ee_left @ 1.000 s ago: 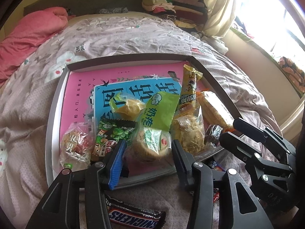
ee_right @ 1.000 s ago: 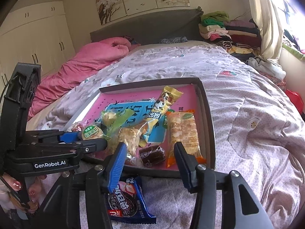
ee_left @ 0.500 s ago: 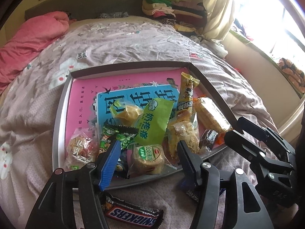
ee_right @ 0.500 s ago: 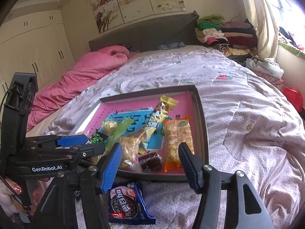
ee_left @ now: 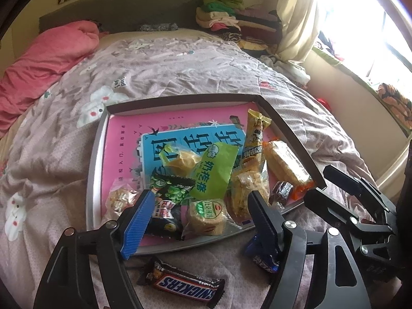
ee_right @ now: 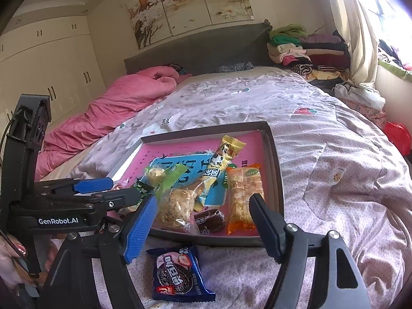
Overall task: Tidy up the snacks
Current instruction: 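Open both grippers and pull them back toward the Snickers bar and Oreo bag, then grasp the Snickers bar with the left gripper while the right grasps the blue Oreo bag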
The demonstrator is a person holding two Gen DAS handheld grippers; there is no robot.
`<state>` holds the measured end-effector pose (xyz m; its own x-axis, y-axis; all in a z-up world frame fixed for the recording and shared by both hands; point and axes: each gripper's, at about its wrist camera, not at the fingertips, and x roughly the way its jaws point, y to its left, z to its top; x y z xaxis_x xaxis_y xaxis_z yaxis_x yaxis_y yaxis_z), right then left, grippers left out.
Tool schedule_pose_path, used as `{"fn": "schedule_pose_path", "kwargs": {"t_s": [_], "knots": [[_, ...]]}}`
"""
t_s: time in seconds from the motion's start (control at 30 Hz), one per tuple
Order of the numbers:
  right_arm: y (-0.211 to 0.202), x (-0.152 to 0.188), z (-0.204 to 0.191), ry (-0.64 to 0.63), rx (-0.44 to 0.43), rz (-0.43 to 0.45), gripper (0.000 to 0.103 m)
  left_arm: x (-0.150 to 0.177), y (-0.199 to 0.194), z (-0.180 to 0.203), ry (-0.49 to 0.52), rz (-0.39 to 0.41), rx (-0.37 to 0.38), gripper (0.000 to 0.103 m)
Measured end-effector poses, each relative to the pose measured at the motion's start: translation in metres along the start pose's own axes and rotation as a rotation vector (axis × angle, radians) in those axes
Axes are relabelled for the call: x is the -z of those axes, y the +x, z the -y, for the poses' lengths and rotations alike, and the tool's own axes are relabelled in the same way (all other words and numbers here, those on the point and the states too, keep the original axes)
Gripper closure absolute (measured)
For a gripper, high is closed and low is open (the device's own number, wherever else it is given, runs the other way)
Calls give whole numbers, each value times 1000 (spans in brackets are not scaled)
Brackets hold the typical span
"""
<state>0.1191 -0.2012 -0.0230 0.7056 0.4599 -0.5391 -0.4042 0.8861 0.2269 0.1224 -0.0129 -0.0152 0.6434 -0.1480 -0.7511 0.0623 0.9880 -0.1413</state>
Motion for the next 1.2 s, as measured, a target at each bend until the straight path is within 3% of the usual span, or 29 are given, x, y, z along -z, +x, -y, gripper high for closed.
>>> {"fn": "schedule_pose_path", "kwargs": {"t_s": [0.47, 0.9, 1.2], "knots": [[-10, 4, -4, -4, -29, -11, 21, 5, -41, -37, -37, 23, -34, 25], [-21, 11, -4, 37, -29, -30, 21, 34, -39, -60, -133, -73, -13, 25], [-20, 23, -22, -42, 7, -89, 21, 51, -34, -59, -167, -131, 2, 25]]}}
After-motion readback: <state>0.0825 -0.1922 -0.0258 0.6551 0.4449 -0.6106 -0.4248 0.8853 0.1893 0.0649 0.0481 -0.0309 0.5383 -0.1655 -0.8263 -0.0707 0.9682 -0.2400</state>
